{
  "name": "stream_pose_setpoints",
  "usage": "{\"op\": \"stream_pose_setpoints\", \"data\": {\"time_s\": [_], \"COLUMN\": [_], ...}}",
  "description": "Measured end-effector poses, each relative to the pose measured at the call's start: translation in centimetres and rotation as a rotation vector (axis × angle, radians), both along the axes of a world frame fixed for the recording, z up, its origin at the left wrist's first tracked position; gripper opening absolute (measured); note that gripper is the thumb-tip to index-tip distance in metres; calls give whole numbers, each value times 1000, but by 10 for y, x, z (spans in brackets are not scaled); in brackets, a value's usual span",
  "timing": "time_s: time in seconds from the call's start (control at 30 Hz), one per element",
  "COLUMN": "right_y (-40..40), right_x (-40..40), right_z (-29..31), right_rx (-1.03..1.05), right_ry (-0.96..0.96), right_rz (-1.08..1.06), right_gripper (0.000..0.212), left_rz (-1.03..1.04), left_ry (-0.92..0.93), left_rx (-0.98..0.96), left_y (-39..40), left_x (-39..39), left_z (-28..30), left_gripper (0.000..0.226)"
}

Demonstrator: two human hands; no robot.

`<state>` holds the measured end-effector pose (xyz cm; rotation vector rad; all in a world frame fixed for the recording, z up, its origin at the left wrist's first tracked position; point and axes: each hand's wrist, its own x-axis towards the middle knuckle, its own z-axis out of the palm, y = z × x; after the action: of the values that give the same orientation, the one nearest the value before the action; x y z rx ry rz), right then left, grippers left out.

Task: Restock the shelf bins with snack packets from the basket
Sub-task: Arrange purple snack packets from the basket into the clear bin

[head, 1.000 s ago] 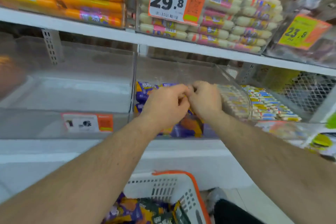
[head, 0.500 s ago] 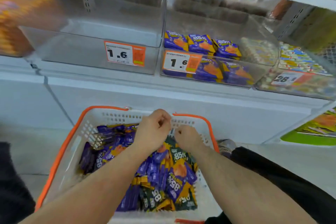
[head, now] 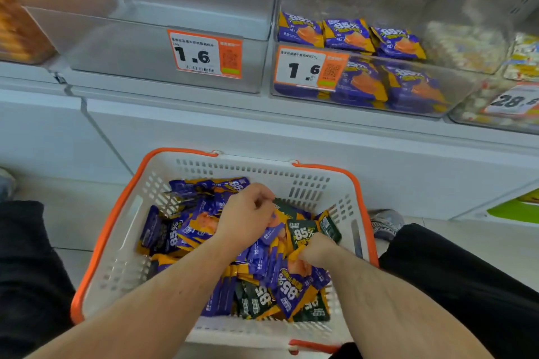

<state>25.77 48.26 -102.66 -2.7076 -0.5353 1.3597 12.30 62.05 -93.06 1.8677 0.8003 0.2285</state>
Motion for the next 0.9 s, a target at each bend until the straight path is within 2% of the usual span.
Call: {"op": "stream_pose_setpoints", "data": {"time_s": [0.07, 0.13, 0.23, 0.3, 0.4, 0.5, 0.6, 0.63, 0.7, 0.73, 0.77, 0.83, 0.9], "right_y": [2, 5, 12, 21, 32, 35, 35, 35, 37, 37, 38, 40, 40], "right_x": [-1, -3, -2, 1, 8, 12, 5, 0, -11, -18, -23, -34, -42], "right_z": [5, 14, 32, 50, 89, 133, 174, 186, 203, 209, 211, 213, 218], "right_rx": [-30, -10, -21, -59, -8, 186, 554, 687, 904, 971, 1016, 1050, 1015], "right_ry": [-142, -241, -194, -177, -190, -136, 46, 118, 264, 324, 363, 373, 193], "right_rz": [89, 136, 250, 354, 340, 100, -333, -461, -632, -672, -700, -716, -652], "right_gripper": [30, 14, 8, 19, 22, 12, 20, 24, 27, 28, 28, 26, 33], "left_rz": [21, 69, 161, 210, 230, 198, 265, 307, 400, 413, 400, 381, 376], "left_ry": [-3, -41, -107, -147, -155, -121, -134, -133, -146, -161, -194, -329, -456], "left_rx": [-56, -138, -283, -366, -406, -404, -420, -462, -673, -776, -835, -863, -804], "left_y": [-3, -6, -5, -5, -7, -13, -15, -14, -6, -3, 1, 8, 15], "left_x": [-3, -4, -4, -5, -9, -13, -17, -19, -22, -23, -23, -23, -23], "left_z": [1, 4, 12, 18, 22, 28, 35, 39, 44, 46, 49, 57, 71], "left_gripper": [13, 14, 14, 15, 14, 19, 25, 29, 58, 67, 65, 39, 18]}}
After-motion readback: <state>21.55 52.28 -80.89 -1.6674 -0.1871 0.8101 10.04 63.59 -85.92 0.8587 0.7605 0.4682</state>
